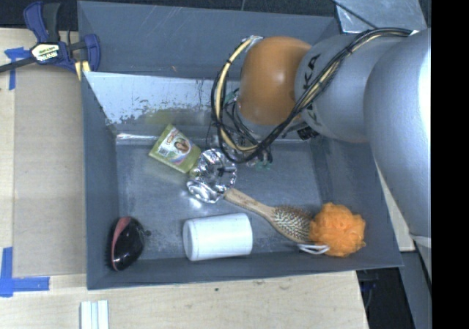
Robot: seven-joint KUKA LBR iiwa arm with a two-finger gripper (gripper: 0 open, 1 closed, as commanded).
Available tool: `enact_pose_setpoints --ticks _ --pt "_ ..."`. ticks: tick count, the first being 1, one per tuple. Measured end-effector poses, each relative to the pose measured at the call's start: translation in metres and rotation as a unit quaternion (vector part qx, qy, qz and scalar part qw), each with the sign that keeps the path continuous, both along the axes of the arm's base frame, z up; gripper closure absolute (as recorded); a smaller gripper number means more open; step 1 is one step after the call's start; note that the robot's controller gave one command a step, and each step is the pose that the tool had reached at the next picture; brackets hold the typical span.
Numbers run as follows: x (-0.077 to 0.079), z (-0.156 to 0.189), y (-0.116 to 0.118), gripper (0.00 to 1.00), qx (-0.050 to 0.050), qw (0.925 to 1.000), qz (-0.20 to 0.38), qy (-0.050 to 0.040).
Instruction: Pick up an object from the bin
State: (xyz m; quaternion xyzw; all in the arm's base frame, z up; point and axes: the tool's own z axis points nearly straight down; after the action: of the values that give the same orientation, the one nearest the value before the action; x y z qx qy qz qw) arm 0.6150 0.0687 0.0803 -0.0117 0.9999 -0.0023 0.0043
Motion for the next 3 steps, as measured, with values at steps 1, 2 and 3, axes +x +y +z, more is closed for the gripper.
enact_pose_setpoints --ticks 1,2,3 --pt "0.013 -0.003 -0.009 1.0 0.003 1.0 0.002 -0.0036" --pt "0.007 -0.003 -0.039 1.0 0.006 0.9999 -0.005 -0.0124" --pt "-0.001 0.024 -0.069 1.0 0.001 0.9831 0.183 -0.0154"
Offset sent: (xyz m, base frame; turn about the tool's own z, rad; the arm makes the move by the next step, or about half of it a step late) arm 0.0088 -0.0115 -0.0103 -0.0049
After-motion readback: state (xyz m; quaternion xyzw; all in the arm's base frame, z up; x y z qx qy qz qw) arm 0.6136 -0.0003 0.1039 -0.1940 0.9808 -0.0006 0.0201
